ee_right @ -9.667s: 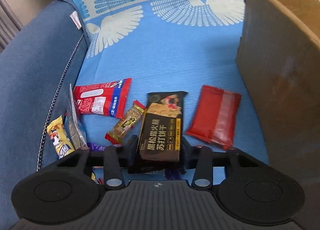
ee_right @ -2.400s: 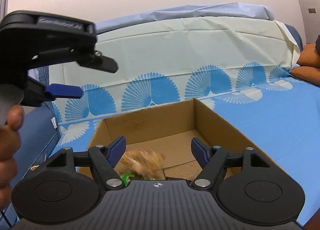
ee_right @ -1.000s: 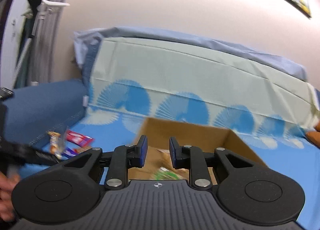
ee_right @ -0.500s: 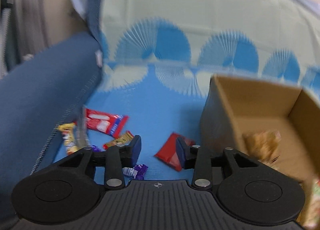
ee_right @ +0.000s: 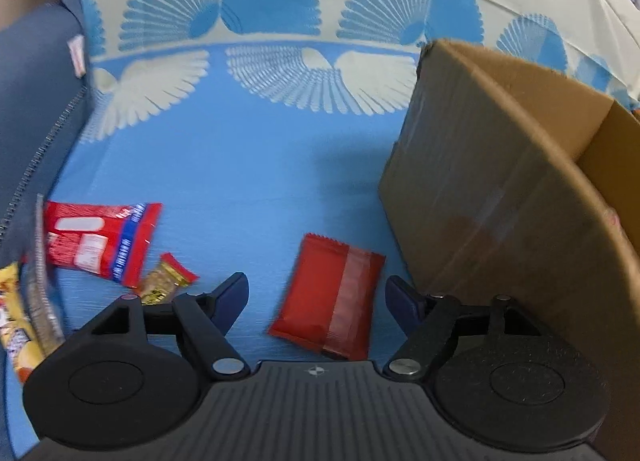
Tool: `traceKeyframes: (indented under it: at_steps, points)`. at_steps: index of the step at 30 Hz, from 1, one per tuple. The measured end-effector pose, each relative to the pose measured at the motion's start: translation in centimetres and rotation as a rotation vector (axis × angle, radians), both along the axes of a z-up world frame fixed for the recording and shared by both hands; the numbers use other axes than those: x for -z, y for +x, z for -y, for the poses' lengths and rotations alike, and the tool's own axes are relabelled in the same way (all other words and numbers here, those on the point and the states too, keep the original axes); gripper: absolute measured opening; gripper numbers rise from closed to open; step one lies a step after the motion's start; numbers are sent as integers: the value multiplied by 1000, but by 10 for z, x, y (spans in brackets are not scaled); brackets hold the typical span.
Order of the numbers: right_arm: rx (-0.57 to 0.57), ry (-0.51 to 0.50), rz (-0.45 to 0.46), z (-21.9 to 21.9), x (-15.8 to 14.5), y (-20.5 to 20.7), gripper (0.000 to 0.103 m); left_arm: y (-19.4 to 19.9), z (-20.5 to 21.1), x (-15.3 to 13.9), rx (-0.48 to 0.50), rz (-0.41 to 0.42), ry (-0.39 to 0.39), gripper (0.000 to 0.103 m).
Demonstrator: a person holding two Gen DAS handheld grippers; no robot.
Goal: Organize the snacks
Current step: 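Move the right gripper to the red pack and grasp it while the left moves to the yellow wafer stick, then grasp the yellow wafer stick with the left gripper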
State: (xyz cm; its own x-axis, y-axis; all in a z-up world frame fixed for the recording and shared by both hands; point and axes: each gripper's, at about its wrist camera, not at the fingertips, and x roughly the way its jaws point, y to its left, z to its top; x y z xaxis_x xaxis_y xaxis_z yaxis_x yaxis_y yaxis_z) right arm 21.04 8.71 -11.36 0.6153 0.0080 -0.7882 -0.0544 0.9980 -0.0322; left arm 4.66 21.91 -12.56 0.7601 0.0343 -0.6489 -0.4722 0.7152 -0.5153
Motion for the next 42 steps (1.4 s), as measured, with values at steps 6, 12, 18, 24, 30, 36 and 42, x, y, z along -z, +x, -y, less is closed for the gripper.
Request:
traceKeyframes:
  at_steps: [6,12,18,24,30,36,42]
  points:
    - [113,109,11,19,10,-7,47,0,0,0,-3,4,-1,46]
    - [45,121,74,32,-5,-28,44,0,-1,-1,-2,7,2,46]
    - [-174,182,96,45,-46,-75,44,0,-2,-2,-4,15,-6,46]
    - [-373,158,73,65,-70,-124,44,-5,-3,-4,1,46,-16,45]
    - [-498,140,28,87,-61,-176,45,-13,3,-13,-11,98,31,40]
    - [-515,124,53,110,-31,-206,45,-10,15,-22,-36,82,147,40]
    - [-532,141,56,106,-14,-204,45,22,19,-15,-138,-17,250,40]
